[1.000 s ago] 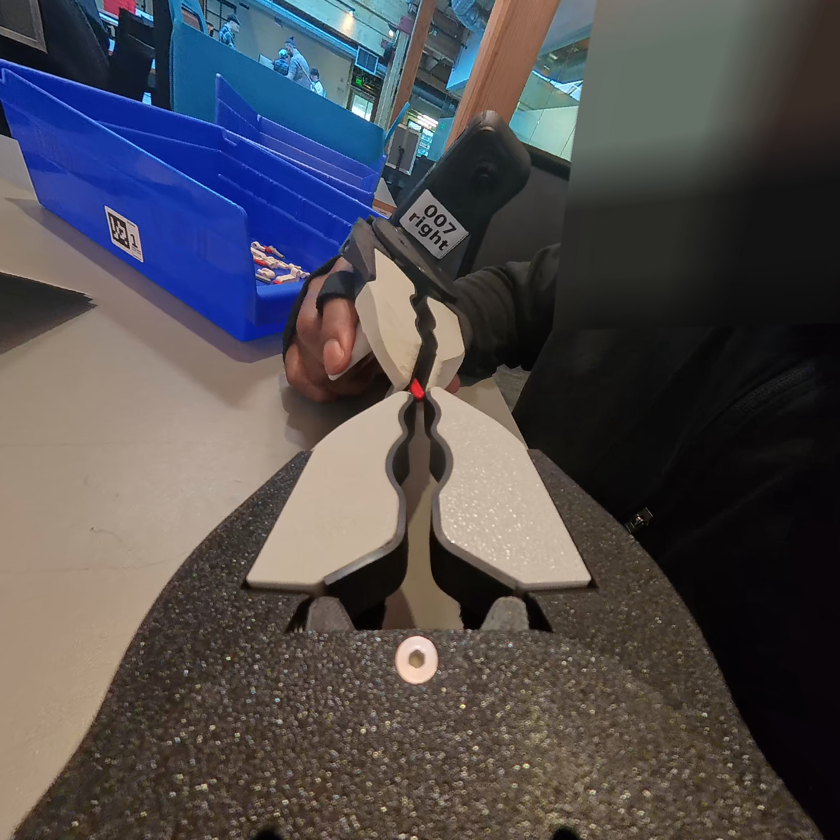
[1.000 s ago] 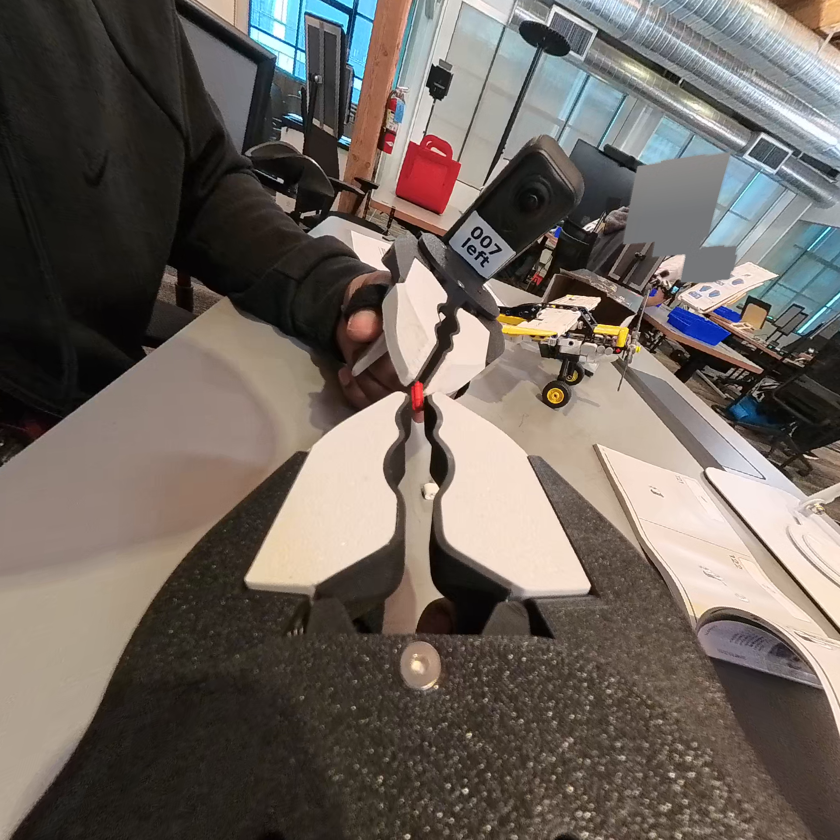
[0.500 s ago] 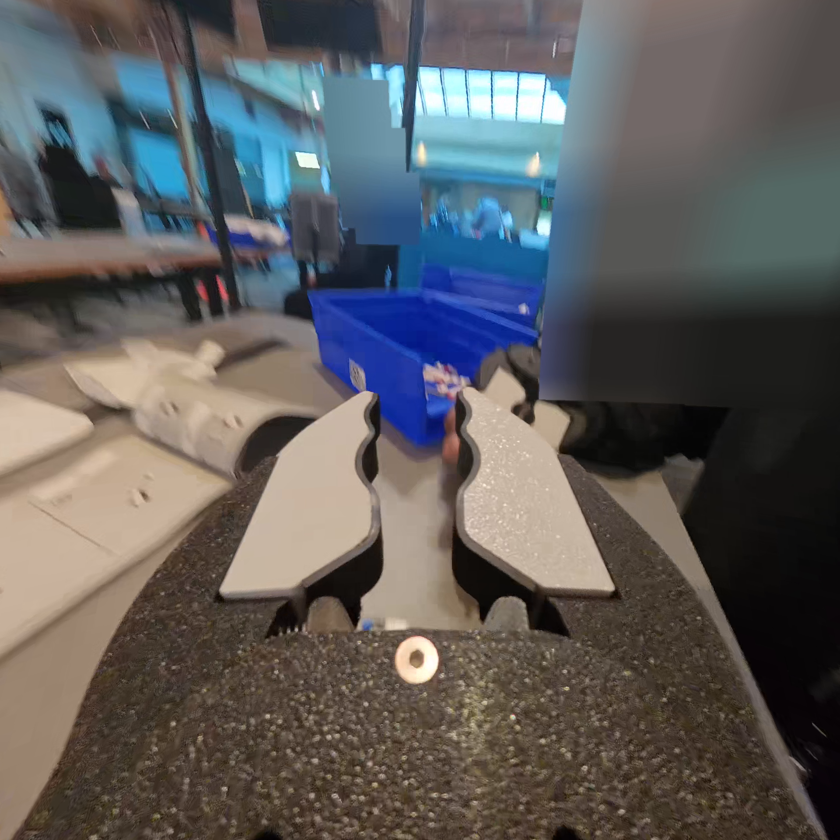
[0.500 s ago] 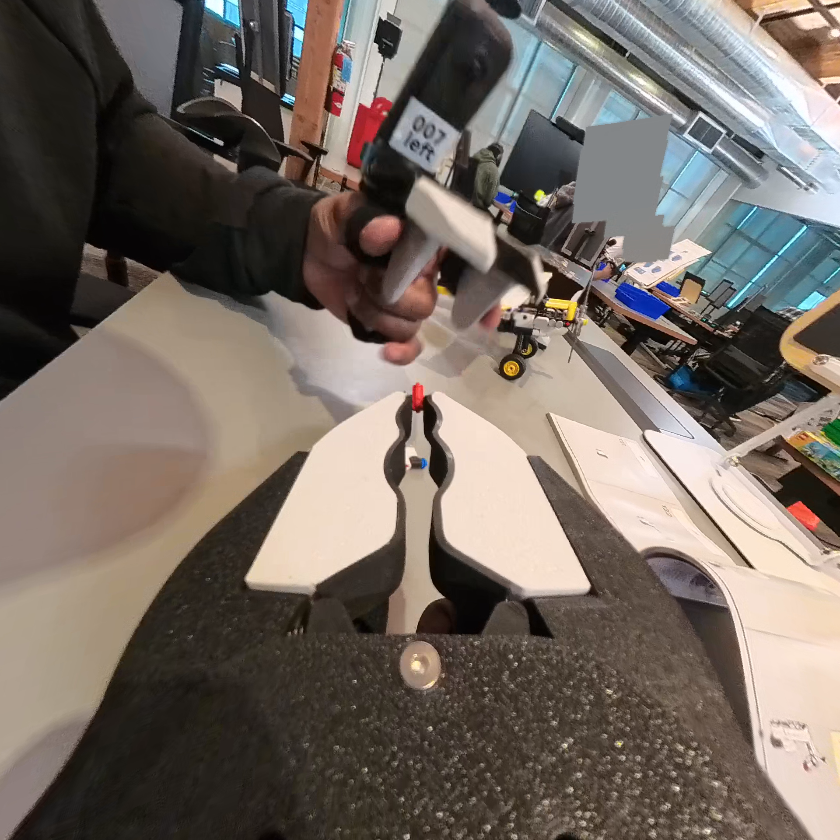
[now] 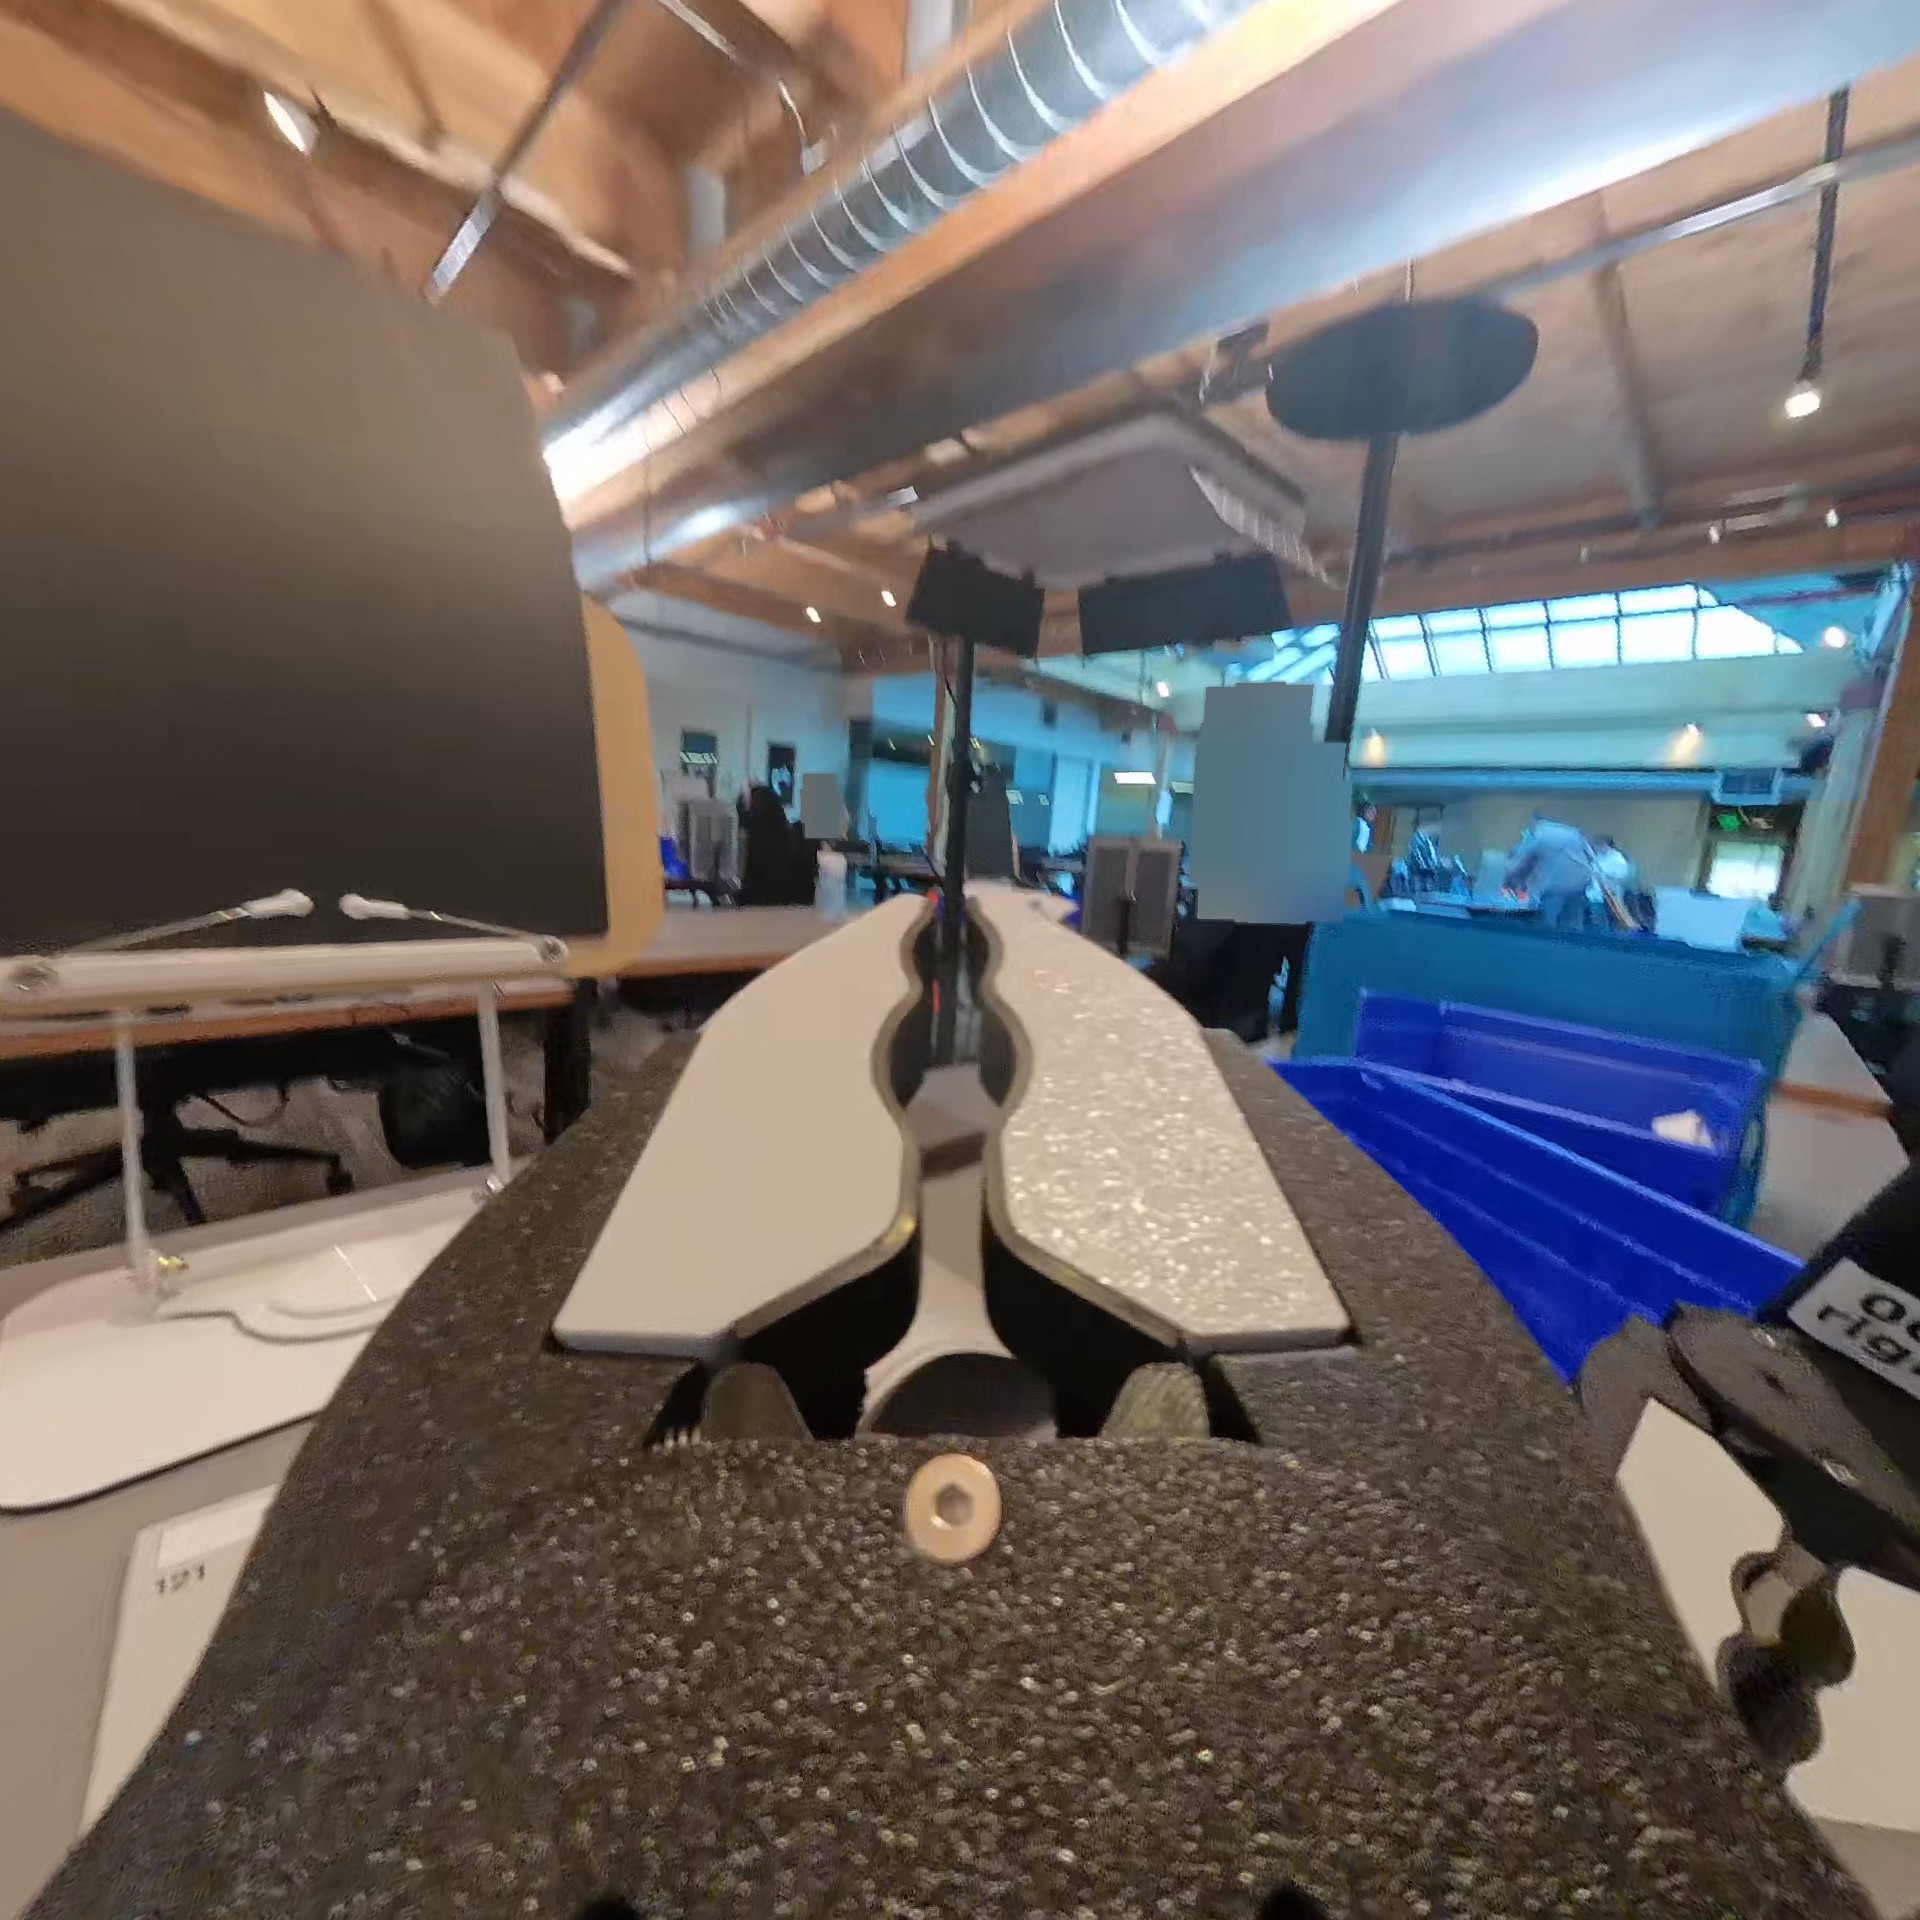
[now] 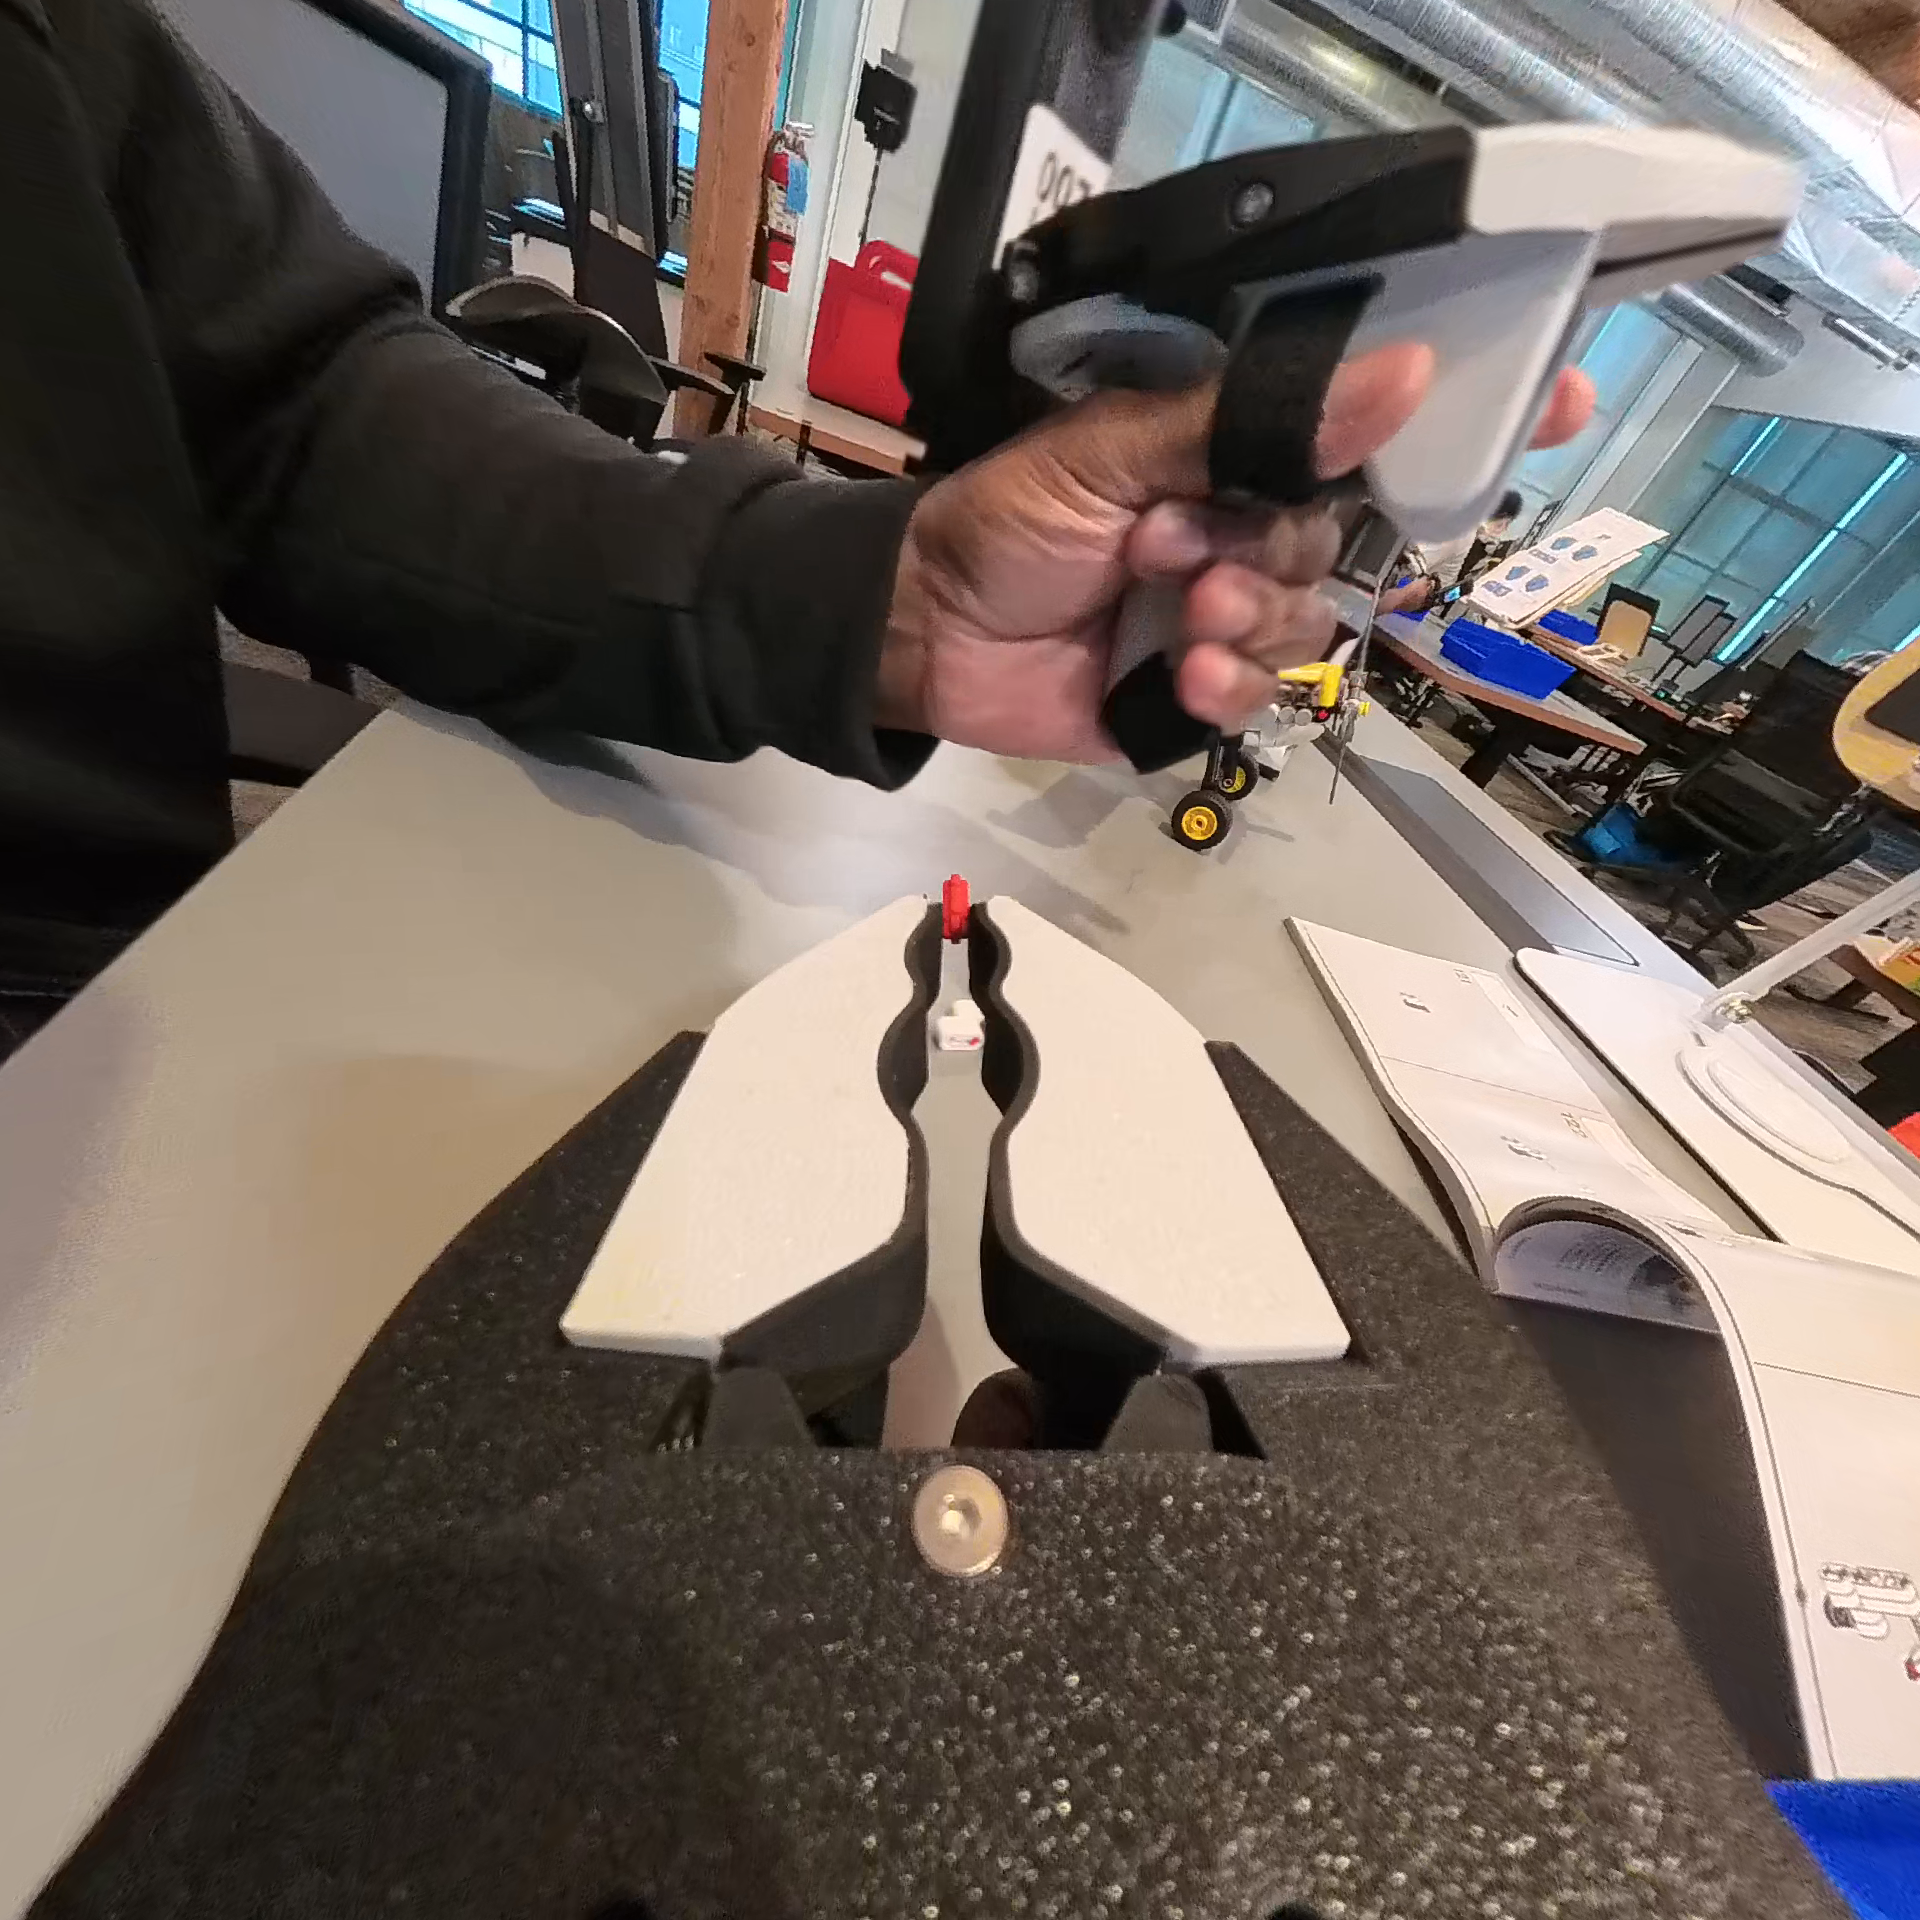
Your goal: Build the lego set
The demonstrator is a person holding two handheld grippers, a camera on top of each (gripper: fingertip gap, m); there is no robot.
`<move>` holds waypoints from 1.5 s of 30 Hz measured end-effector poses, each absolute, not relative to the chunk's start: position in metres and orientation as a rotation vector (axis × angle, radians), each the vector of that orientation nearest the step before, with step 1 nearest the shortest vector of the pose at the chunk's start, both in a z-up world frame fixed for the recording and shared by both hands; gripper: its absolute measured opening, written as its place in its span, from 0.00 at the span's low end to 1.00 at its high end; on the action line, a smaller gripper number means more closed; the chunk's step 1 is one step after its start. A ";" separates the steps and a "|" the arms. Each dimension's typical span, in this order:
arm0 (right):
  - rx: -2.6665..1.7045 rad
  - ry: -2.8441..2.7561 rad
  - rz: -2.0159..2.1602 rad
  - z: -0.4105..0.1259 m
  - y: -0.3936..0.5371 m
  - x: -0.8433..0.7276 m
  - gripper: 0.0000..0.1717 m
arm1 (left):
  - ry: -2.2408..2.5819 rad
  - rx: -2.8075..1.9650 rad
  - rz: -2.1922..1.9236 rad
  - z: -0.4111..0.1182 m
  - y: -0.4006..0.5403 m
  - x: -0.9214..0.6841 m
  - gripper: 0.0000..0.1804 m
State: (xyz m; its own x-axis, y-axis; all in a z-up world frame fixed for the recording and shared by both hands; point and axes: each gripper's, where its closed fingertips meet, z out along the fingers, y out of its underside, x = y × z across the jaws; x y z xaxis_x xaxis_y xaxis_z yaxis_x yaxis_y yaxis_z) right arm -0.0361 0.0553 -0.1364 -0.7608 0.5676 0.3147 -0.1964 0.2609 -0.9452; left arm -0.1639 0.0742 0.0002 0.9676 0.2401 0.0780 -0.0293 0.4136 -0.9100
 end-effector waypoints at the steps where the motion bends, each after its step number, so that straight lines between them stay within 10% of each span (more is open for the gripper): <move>1: -0.335 -1.906 1.562 -0.136 0.055 -0.035 0.02 | -0.207 -1.202 0.152 -0.007 0.082 -0.164 0.07; 3: -0.335 -1.907 1.564 -0.136 0.055 -0.034 0.02 | -0.220 -1.458 0.085 -0.039 0.101 -0.163 0.22; 14: -0.333 -1.962 1.538 -0.144 0.054 -0.033 0.02 | 0.132 -2.592 0.029 -0.221 0.037 -0.116 0.30; 45: -0.343 -2.103 1.132 -0.183 0.061 -0.048 0.02 | 0.485 -2.093 0.212 -0.190 0.060 -0.065 0.14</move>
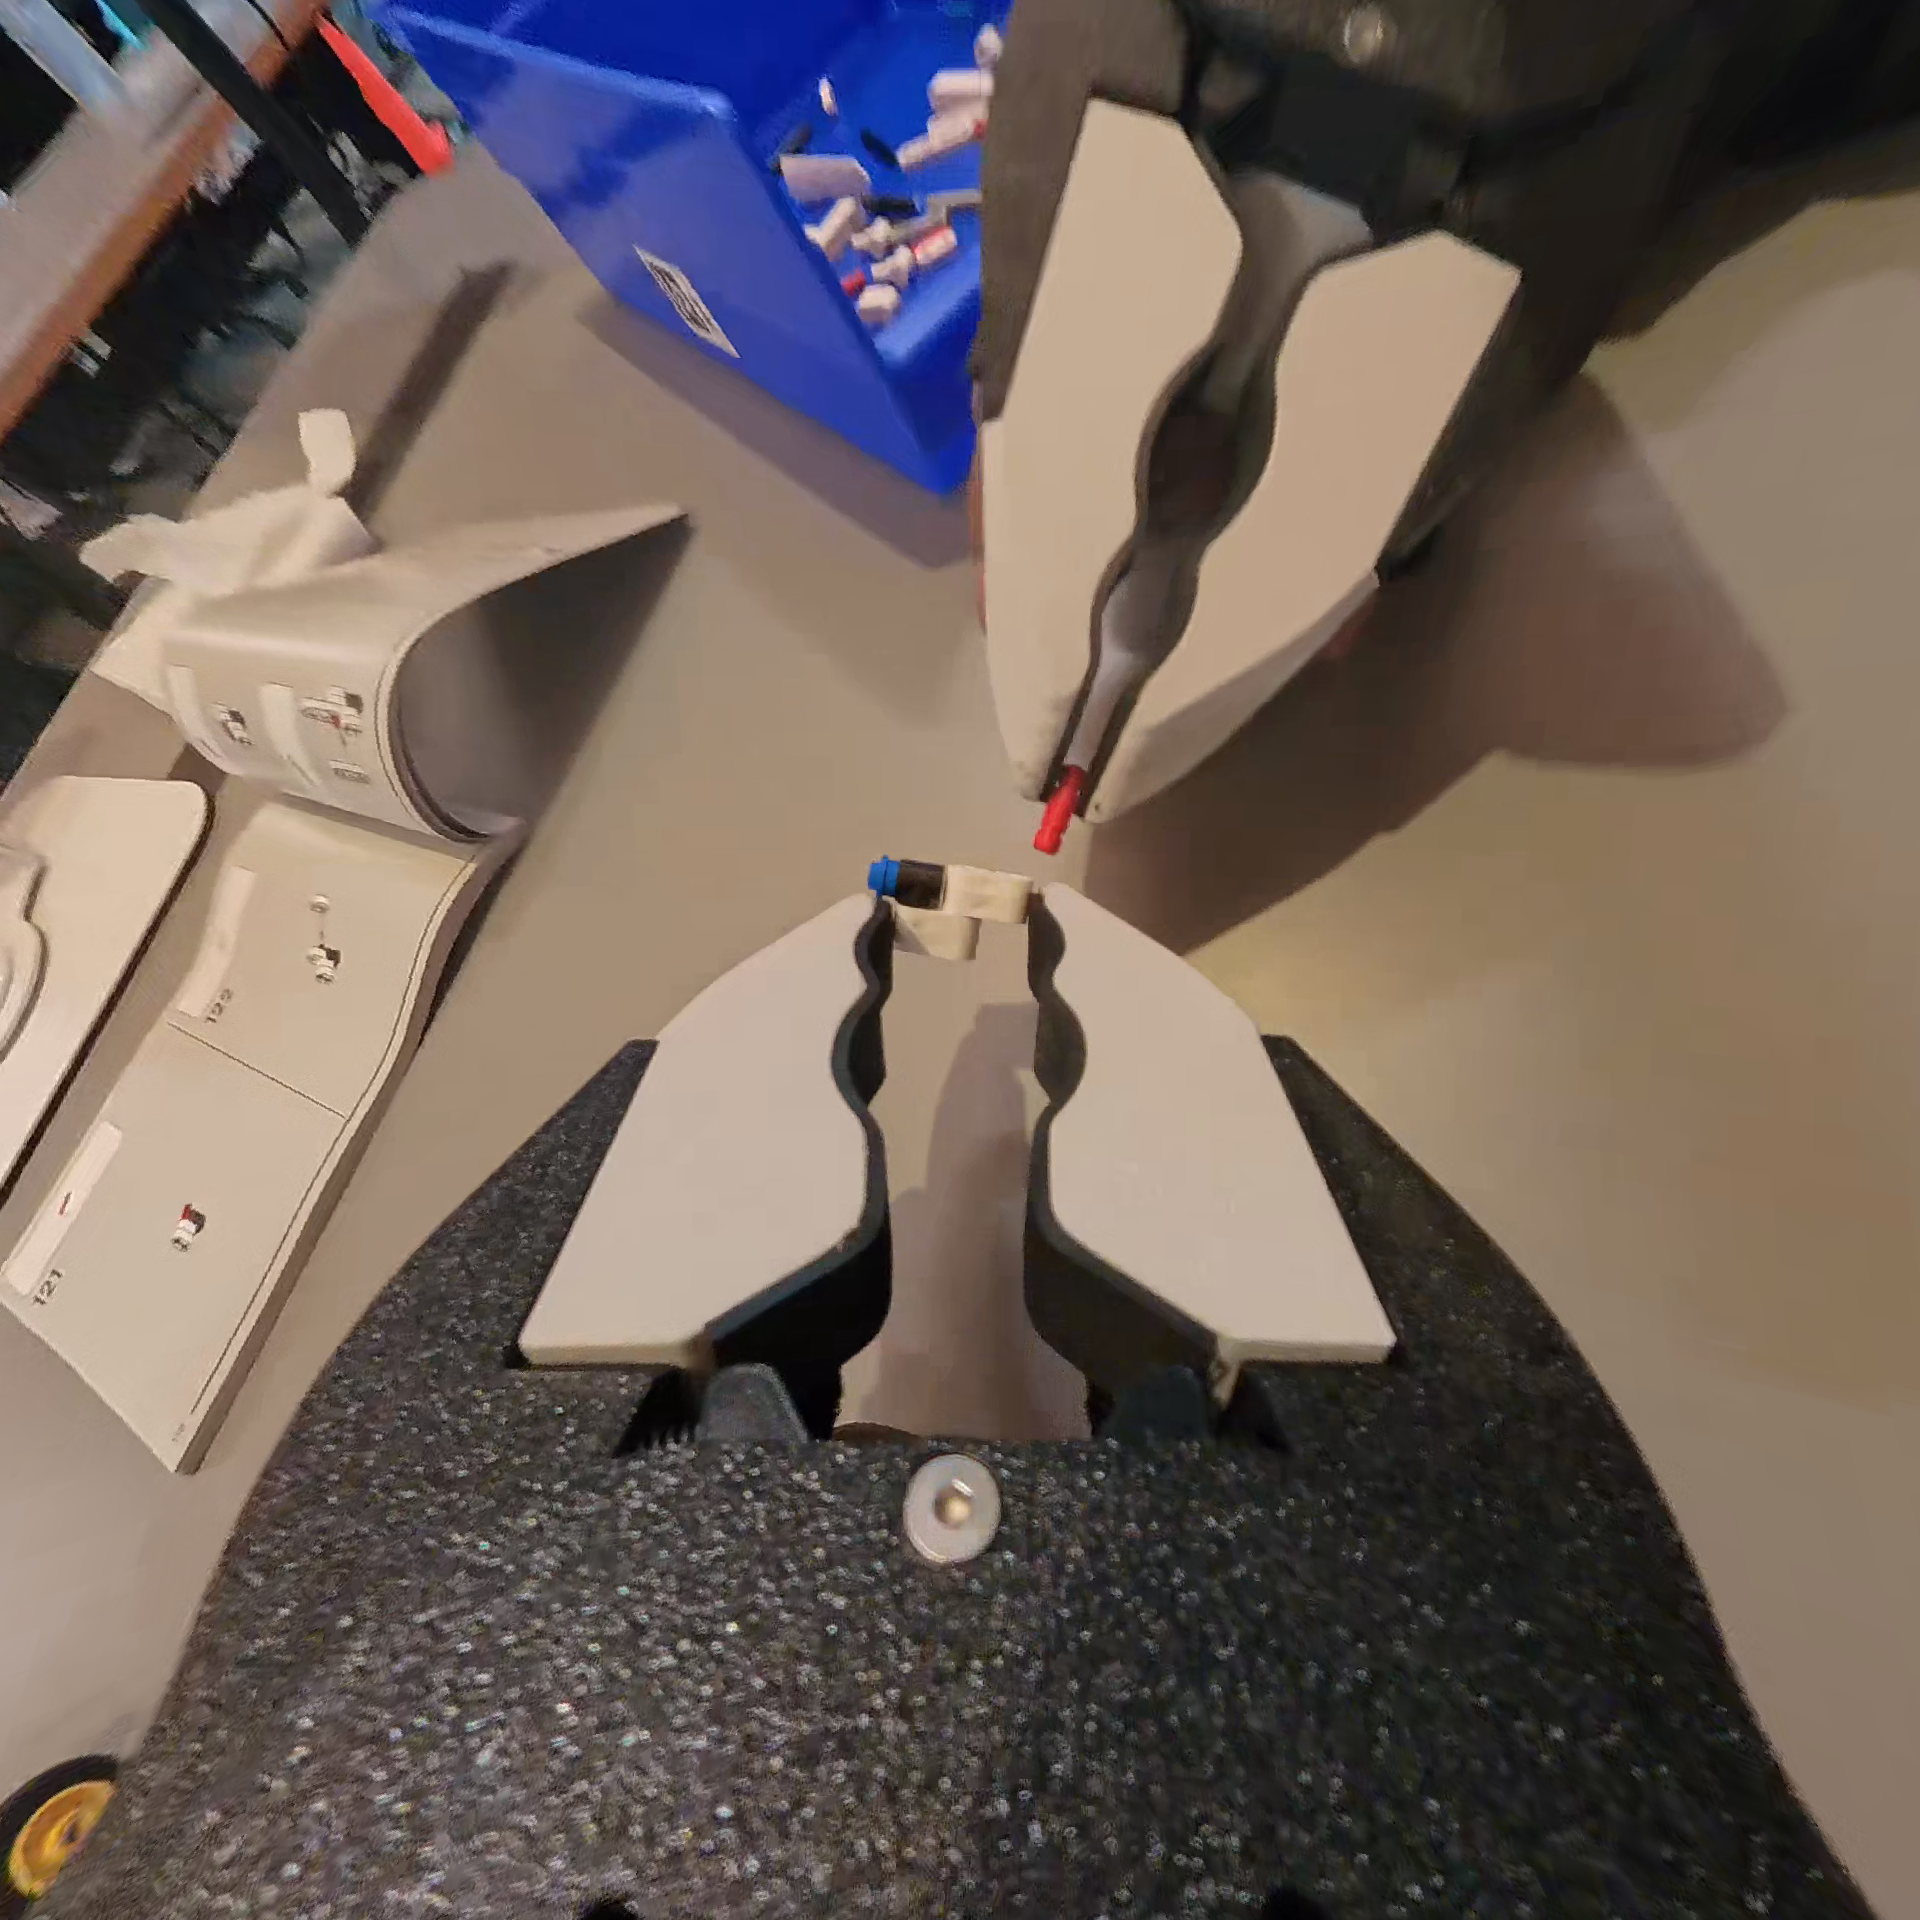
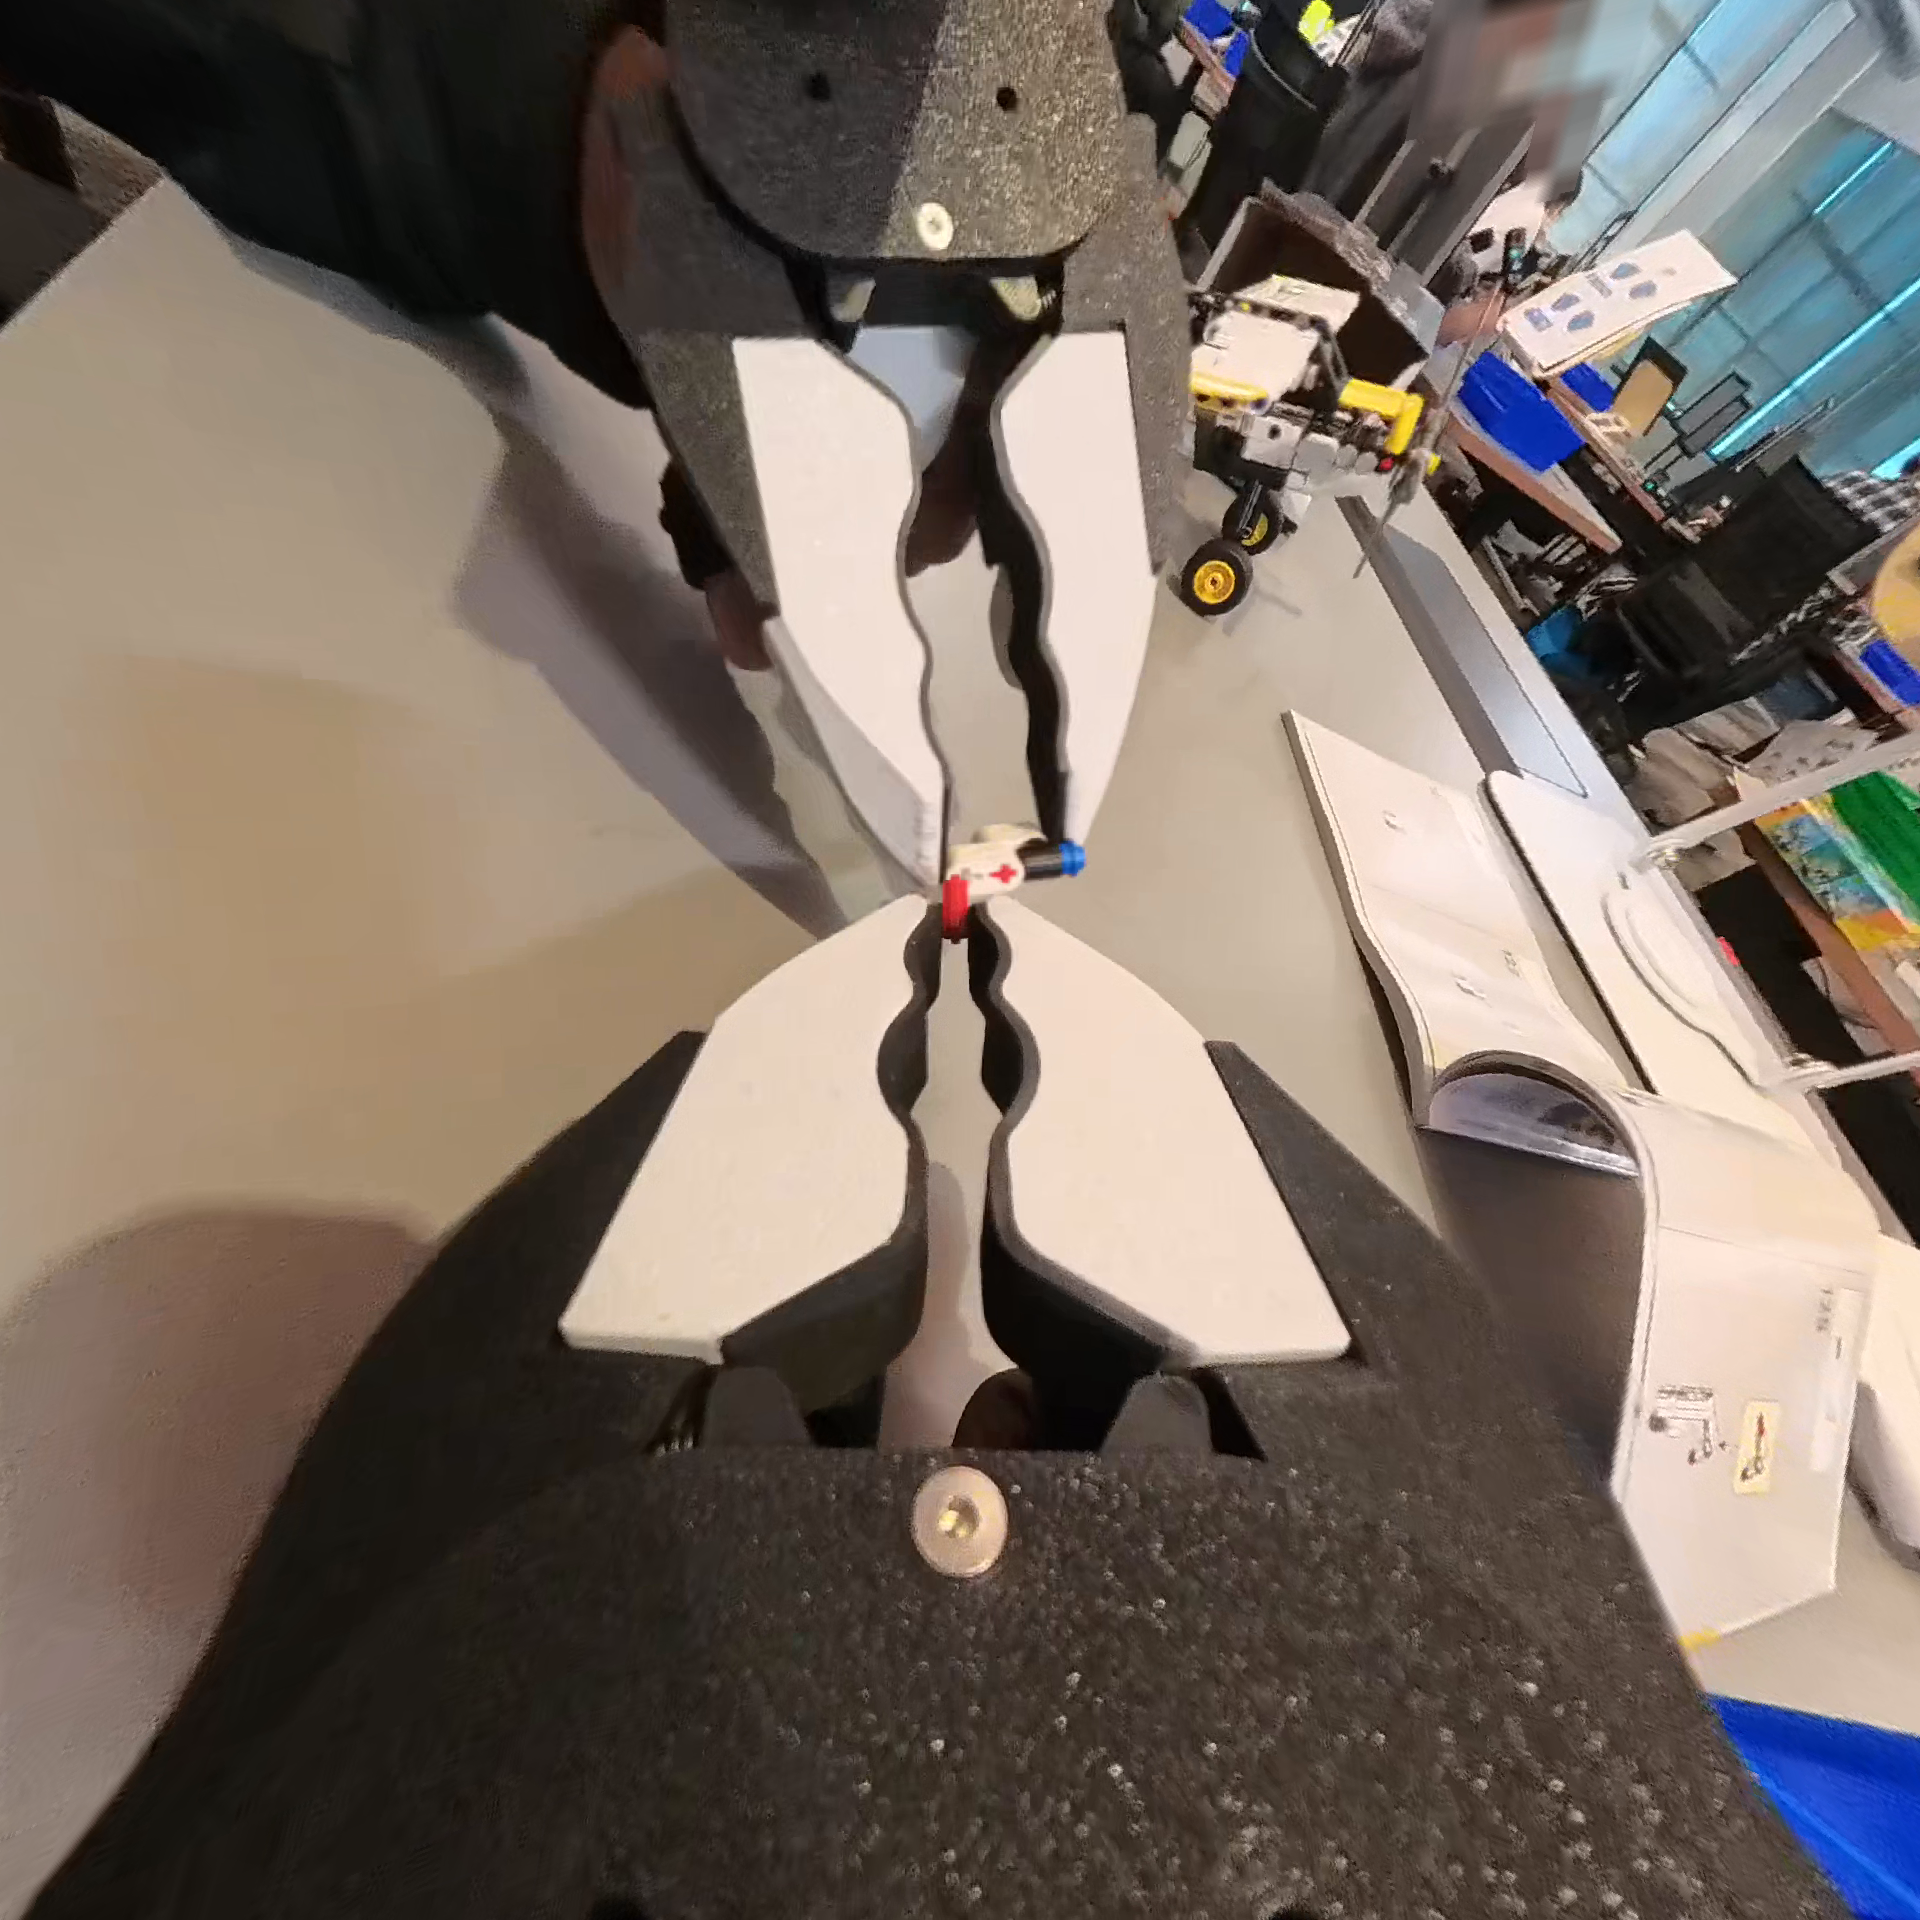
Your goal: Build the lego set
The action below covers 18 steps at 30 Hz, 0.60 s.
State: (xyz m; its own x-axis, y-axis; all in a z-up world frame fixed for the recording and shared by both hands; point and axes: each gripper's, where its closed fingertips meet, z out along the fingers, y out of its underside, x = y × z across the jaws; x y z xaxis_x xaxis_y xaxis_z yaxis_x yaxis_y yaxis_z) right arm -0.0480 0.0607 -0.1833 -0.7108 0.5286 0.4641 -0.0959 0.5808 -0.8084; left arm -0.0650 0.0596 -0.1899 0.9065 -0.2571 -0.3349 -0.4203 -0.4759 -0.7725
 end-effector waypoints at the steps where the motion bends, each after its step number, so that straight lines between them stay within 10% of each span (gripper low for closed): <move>1: -0.331 -2.105 1.119 -0.184 0.060 -0.048 0.02 | 0.478 -2.070 0.195 -0.188 0.060 -0.064 0.14; 18: -0.340 -2.209 0.977 -0.202 0.061 -0.046 0.02 | 0.588 -2.115 0.275 -0.205 0.060 -0.057 0.13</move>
State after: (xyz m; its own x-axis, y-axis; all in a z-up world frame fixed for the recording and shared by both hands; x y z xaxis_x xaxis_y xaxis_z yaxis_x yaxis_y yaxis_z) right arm -0.0463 0.0609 -0.2022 -0.7291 0.4812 0.4867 -0.0362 0.6830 -0.7295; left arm -0.0573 0.0605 -0.2054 0.8624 -0.3062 -0.4031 -0.5057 -0.4855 -0.7132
